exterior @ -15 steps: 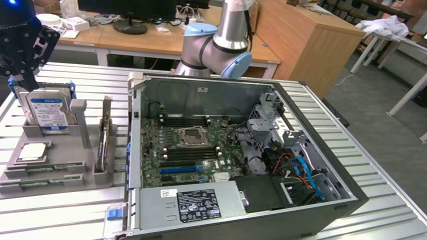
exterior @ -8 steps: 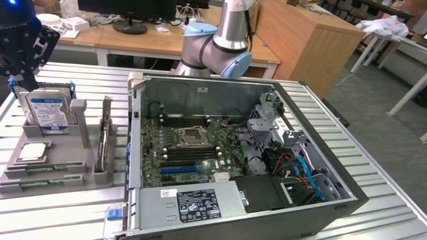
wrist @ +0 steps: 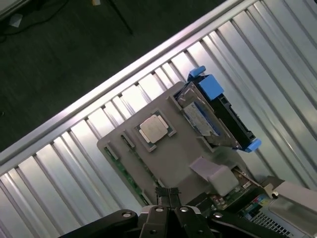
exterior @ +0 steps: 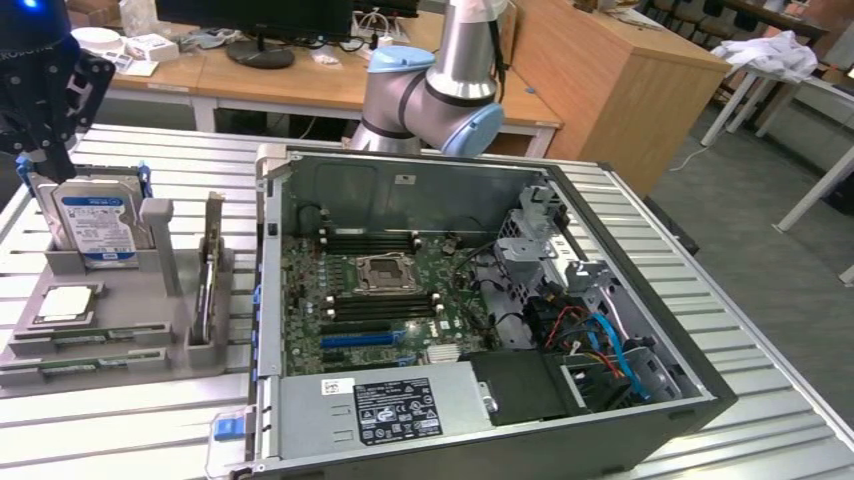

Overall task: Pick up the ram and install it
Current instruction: 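Pick up the ram and move it above insertion slot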

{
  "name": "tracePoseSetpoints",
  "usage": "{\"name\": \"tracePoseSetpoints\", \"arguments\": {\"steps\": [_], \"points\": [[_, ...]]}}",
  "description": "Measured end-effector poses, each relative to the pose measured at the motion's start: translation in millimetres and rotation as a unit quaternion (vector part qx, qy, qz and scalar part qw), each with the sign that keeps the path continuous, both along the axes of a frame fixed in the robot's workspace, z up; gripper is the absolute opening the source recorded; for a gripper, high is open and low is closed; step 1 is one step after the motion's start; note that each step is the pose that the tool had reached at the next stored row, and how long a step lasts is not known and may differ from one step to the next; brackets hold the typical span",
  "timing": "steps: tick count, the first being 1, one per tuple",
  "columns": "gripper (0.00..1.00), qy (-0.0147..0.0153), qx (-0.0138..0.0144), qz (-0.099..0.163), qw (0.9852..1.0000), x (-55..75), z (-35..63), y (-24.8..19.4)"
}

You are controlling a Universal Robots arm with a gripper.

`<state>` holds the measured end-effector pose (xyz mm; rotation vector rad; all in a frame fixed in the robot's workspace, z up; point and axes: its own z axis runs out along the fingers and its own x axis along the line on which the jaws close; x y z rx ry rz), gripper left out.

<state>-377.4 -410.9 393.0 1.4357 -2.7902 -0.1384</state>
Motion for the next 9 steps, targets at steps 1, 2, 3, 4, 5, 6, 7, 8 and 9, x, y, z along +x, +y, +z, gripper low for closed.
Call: {"name": "tracePoseSetpoints", "arguments": {"steps": [1, 2, 3, 4, 5, 6, 7, 8, 9], "points": [[0.11, 0.0000, 0.0000, 0.006, 1.0000, 0.0, 0.0, 0.0], [0.11, 0.0000, 0.0000, 0.011, 0.9999, 0.0, -0.1, 0.0], [0.11, 0.0000, 0.0000, 0.018, 0.9998, 0.0, -0.2, 0.0], [0.11, 0.0000, 0.0000, 0.024, 0.9997, 0.0, -0.2, 0.0], [0.11, 0.0000, 0.0000, 0.031, 0.9995, 0.0, -0.3, 0.0], [0.11, -0.0001, 0.0000, 0.038, 0.9993, 0.0, -0.3, 0.0], [0.11, -0.0001, 0.0001, 0.045, 0.9990, 0.0, -0.4, 0.0], [0.11, -0.0001, 0.0000, 0.052, 0.9986, 0.0, -0.5, 0.0], [0.11, -0.0001, 0.0000, 0.060, 0.9982, 0.1, -0.6, 0.0]]}}
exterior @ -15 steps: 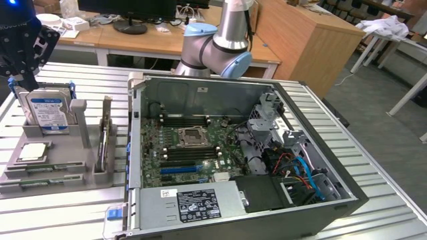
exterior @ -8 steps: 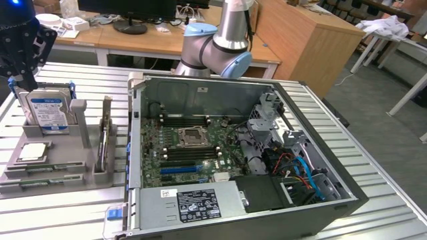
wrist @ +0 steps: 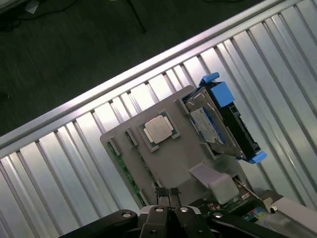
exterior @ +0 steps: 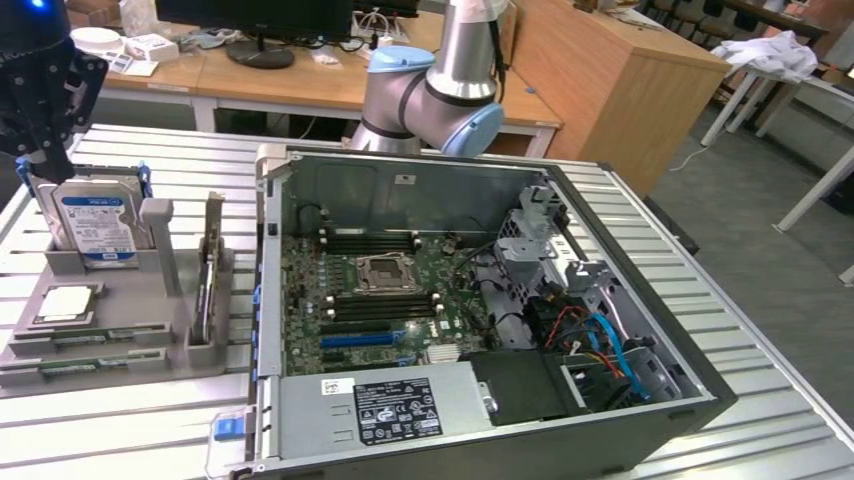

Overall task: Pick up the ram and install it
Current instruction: 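Pick up the ram and move it above insertion slot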

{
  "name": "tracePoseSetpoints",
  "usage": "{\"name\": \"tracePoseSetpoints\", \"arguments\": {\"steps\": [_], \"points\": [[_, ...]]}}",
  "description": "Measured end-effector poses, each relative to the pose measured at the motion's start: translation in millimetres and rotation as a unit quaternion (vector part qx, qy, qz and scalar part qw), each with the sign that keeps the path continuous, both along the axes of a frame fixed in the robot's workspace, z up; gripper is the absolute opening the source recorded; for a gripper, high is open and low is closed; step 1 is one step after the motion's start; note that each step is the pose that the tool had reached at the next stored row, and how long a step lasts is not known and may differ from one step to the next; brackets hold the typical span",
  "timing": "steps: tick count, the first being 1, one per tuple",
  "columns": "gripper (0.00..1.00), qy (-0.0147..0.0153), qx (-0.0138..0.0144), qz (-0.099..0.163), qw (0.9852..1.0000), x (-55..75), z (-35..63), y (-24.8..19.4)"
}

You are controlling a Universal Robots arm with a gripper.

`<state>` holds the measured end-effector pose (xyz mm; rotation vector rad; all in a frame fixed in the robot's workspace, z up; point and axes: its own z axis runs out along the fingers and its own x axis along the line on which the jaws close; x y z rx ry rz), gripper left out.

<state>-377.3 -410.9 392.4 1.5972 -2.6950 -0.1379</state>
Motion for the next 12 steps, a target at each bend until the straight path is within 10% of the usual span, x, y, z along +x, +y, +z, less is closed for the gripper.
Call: {"name": "tracePoseSetpoints", "arguments": {"steps": [12], "points": [[0.11, 0.0000, 0.0000, 0.099, 0.9951, 0.0, -0.8, 0.0]]}}
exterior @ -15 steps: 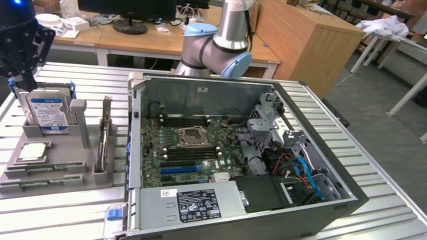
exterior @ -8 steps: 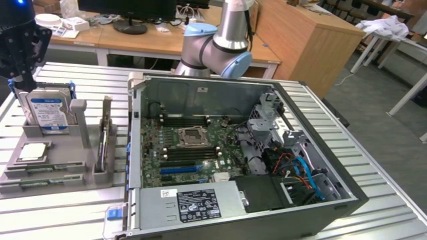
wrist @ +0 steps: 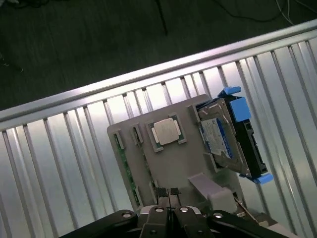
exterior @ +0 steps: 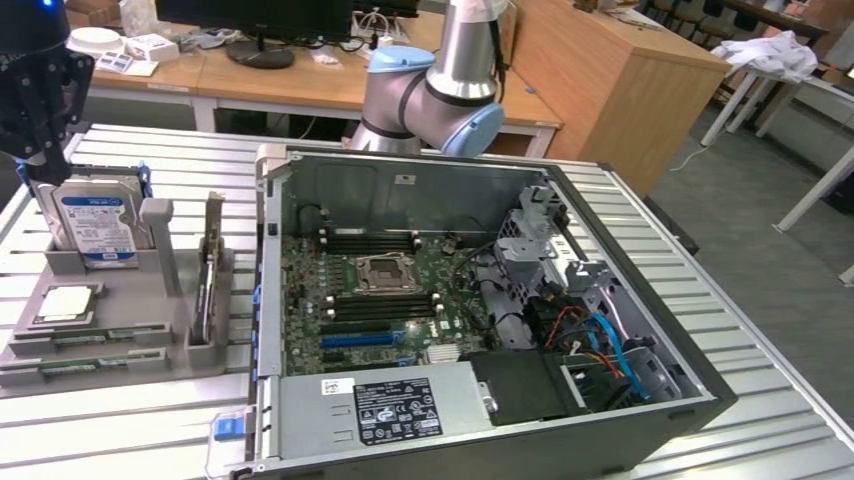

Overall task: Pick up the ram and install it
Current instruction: 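Pick up the ram and move it above insertion slot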

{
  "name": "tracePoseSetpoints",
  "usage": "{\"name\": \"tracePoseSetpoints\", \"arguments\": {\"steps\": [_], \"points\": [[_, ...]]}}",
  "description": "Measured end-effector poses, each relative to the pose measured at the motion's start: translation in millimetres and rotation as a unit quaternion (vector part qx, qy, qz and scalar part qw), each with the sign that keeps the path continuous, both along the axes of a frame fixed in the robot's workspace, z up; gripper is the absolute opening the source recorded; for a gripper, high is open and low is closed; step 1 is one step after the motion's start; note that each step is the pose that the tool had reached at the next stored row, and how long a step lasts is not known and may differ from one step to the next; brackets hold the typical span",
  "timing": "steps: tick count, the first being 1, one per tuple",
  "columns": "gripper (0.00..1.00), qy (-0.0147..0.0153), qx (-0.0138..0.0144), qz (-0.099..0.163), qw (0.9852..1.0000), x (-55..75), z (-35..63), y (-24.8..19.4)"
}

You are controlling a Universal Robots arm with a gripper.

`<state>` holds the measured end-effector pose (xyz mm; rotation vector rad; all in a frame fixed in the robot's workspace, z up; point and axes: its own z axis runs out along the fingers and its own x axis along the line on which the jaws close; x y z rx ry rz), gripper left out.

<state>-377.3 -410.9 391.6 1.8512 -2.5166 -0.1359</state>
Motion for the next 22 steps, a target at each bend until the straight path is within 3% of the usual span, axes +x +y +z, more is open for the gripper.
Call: {"name": "tracePoseSetpoints", "arguments": {"steps": [6, 11, 17, 22], "points": [[0.11, -0.0008, 0.0000, 0.042, 0.9991, 0.0, -0.4, 0.0], [0.11, -0.0011, 0.0000, 0.080, 0.9968, 0.0, -1.1, 0.0], [0.11, -0.0016, 0.0000, 0.124, 0.9923, 0.0, -2.0, 0.0], [0.11, -0.0021, 0.0000, 0.162, 0.9867, 0.0, -2.9, 0.0]]}}
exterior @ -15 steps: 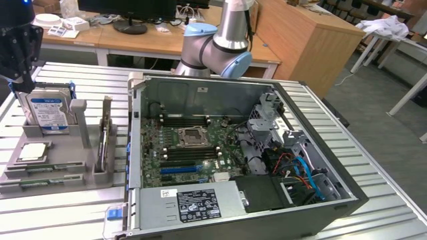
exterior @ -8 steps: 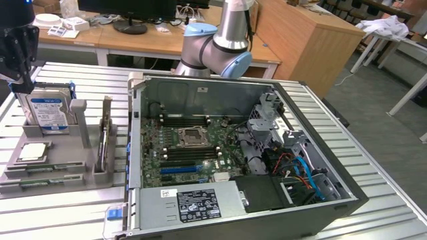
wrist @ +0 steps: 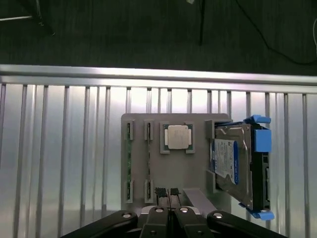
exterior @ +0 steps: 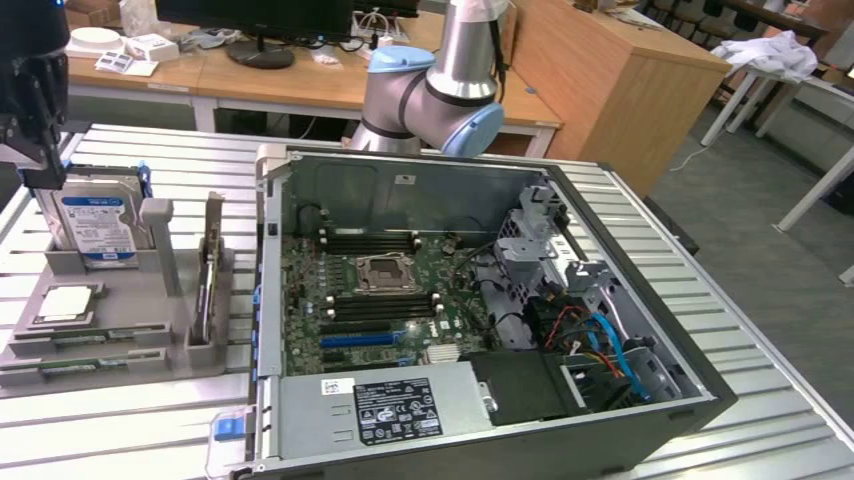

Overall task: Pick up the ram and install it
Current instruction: 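Pick up the ram and move it above insertion slot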

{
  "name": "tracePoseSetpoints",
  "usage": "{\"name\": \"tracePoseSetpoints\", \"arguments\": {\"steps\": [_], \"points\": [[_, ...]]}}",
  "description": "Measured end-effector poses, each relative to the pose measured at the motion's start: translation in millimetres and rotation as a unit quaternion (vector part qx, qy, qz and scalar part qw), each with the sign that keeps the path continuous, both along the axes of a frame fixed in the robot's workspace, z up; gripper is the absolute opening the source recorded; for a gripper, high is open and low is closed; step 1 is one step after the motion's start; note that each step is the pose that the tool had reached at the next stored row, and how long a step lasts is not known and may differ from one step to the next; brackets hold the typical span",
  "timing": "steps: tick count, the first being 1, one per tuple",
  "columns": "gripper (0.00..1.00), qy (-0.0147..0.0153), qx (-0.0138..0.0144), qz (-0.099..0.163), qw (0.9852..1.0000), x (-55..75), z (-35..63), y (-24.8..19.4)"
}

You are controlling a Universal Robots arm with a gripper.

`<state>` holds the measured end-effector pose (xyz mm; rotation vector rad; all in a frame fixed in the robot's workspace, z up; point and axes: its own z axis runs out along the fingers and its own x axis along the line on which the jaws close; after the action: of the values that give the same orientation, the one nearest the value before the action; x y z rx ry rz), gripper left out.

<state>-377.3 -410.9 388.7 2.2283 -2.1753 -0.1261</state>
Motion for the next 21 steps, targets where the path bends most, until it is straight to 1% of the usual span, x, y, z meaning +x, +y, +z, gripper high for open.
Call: {"name": "tracePoseSetpoints", "arguments": {"steps": [2, 7, 8, 11, 13, 19, 21], "points": [[0.11, -0.0001, 0.0000, 0.011, 0.9999, 0.0, 0.0, 0.0], [0.11, -0.0003, 0.0000, 0.012, 0.9999, 0.0, -0.2, 0.0], [0.11, -0.0009, -0.0001, 0.012, 0.9999, 0.0, -0.1, 0.0], [0.11, -0.0057, -0.0011, 0.012, 0.9999, 0.0, -0.1, 0.0], [0.11, -0.0074, -0.0015, 0.012, 0.9999, 0.1, -0.2, 0.0], [0.11, -0.0073, -0.0018, 0.012, 0.9999, 0.0, -0.1, 0.0], [0.11, -0.0063, -0.0032, 0.012, 0.9999, 0.0, -0.2, 0.0]]}}
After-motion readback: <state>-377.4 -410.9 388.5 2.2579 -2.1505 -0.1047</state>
